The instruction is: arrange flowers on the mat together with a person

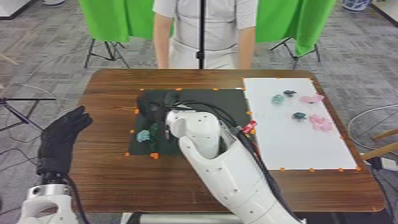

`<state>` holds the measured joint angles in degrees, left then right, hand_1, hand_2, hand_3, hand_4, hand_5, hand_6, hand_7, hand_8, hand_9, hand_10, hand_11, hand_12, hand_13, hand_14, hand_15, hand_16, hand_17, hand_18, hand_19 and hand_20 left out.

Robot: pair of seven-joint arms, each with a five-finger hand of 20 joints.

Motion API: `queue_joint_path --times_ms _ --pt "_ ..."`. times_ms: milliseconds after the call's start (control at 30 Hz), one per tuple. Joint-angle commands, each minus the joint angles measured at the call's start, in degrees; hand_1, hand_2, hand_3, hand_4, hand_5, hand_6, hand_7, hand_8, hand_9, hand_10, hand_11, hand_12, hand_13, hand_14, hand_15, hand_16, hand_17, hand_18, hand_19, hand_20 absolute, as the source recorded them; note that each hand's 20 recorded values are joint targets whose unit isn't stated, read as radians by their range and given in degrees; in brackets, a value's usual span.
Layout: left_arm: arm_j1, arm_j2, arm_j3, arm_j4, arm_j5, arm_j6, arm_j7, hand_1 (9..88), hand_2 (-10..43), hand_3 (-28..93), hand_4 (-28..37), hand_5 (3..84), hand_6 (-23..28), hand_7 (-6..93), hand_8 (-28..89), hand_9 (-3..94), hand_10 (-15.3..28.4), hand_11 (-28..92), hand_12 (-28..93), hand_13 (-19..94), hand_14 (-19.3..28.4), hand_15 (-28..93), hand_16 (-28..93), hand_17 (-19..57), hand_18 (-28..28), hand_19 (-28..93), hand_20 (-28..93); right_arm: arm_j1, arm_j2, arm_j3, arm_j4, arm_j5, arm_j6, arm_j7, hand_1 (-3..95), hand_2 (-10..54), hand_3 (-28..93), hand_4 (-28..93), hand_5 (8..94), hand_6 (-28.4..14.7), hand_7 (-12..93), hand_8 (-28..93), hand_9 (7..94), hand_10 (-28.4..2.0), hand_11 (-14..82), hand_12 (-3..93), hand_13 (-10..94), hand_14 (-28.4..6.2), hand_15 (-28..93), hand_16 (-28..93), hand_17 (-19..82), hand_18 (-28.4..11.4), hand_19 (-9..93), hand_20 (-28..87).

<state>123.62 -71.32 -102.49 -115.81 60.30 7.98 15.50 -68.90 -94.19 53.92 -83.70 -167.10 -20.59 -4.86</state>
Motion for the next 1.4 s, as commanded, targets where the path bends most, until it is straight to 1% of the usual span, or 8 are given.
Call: queue_joint_path --times_ms 33,233,300,367,667,900,1167,1400 --pt "0.65 -0.27 -0.44 0.21 0.49 -1.15 -1.46 24.1 1.0 64 -20.5 47.9 4.0 13.3 -5 43.6 13.3 18 16 35 17.2 18 5 6.0 12.6 7 19 2.04 8.88 5.04 -13.15 15.53 2.7 5.13 71.3 -9.5 -28 67 69.9 0.4 17 -8 88.4 -9.7 19.0 27.1 94 -0.7 51 28 66 -11.0 93 42" --pt "0.93 -1.02 -0.8 -0.3 1.18 -1.6 -1.6 24.2 0.8 64 -20.4 48.0 4.0 13.2 -5 43.6 13.3 18 16 35 17.2 18 5 6.0 12.6 7 19 -5.32 14.85 14.57 -23.52 28.44 5.96 8.64 70.3 -9.5 -26 67 70.3 0.0 17 -8 88.2 -9.8 19.4 26.1 94 -0.7 51 28 66 -10.9 93 42" --pt "1.58 -1.07 -0.89 -0.74 1.32 -1.89 -1.38 24.1 0.8 64 -20.3 47.9 4.0 13.3 -5 43.6 13.2 18 16 35 17.2 18 5 6.0 12.7 7 19 -10.38 17.08 18.98 -27.82 35.37 9.16 10.72 43.9 -9.5 53 7 70.7 -0.1 17 -8 87.8 -10.1 19.7 25.0 94 -0.7 51 28 66 -10.9 93 42" --pt "1.81 -0.76 -0.63 -0.99 1.56 -2.18 -1.34 24.3 0.8 64 -20.4 47.9 4.0 13.4 -5 43.6 13.3 18 16 35 17.2 18 5 6.0 12.6 7 19 -15.96 18.53 23.62 -30.89 44.06 13.5 11.39 39.3 -9.5 66 -3 71.2 -0.3 17 -8 87.7 -10.3 19.5 24.0 94 -1.3 50 28 66 -10.9 93 41" --pt "1.17 0.54 2.61 -2.41 3.37 -4.0 -0.47 25.0 0.4 64 -20.0 48.6 3.8 13.9 -5 44.2 13.3 18 16 35 17.2 18 5 6.2 12.7 7 20 -40.79 17.21 40.17 -35.4 93.92 19.46 -3.97 23.9 -3.1 74 -7 67.6 -1.9 17 -8 71.5 -16.4 14.8 18.0 63 -15.4 27 25 35 -17.4 59 36" --pt "0.29 0.56 3.64 -2.86 4.46 -4.47 0.49 26.1 -0.1 64 -19.4 49.1 3.7 14.6 -6 44.7 13.1 19 16 36 17.1 18 4 6.5 12.6 7 20 -53.23 10.62 46.6 -37.85 97.74 13.33 -10.44 13.0 0.9 80 -11 52.8 -1.7 11 -8 52.1 -16.1 6.5 14.4 40 -15.4 11 21 22 -15.1 12 32" --pt "1.12 -0.45 3.89 -4.32 4.48 -3.7 0.66 26.3 -0.2 64 -19.1 49.3 3.5 15.1 -6 45.0 13.2 19 15 36 17.2 19 4 6.7 12.5 6 20 -58.89 6.45 47.56 -40.16 99.93 12.12 -11.78 9.3 0.2 83 -12 49.2 -1.1 10 -8 49.5 -15.5 6.1 13.7 36 -14.2 10 18 21 -14.0 5 30" --pt "0.16 -0.28 4.65 -3.75 4.61 -4.15 0.79 26.3 -0.1 64 -19.1 49.3 3.5 15.2 -6 45.1 13.2 19 15 36 17.2 19 4 6.7 12.5 6 20 -58.13 6.13 46.86 -39.19 99.68 10.89 -11.78 9.0 0.7 83 -13 50.2 -1.3 10 -8 50.0 -15.5 6.3 13.6 36 -14.4 11 17 21 -13.9 5 30"
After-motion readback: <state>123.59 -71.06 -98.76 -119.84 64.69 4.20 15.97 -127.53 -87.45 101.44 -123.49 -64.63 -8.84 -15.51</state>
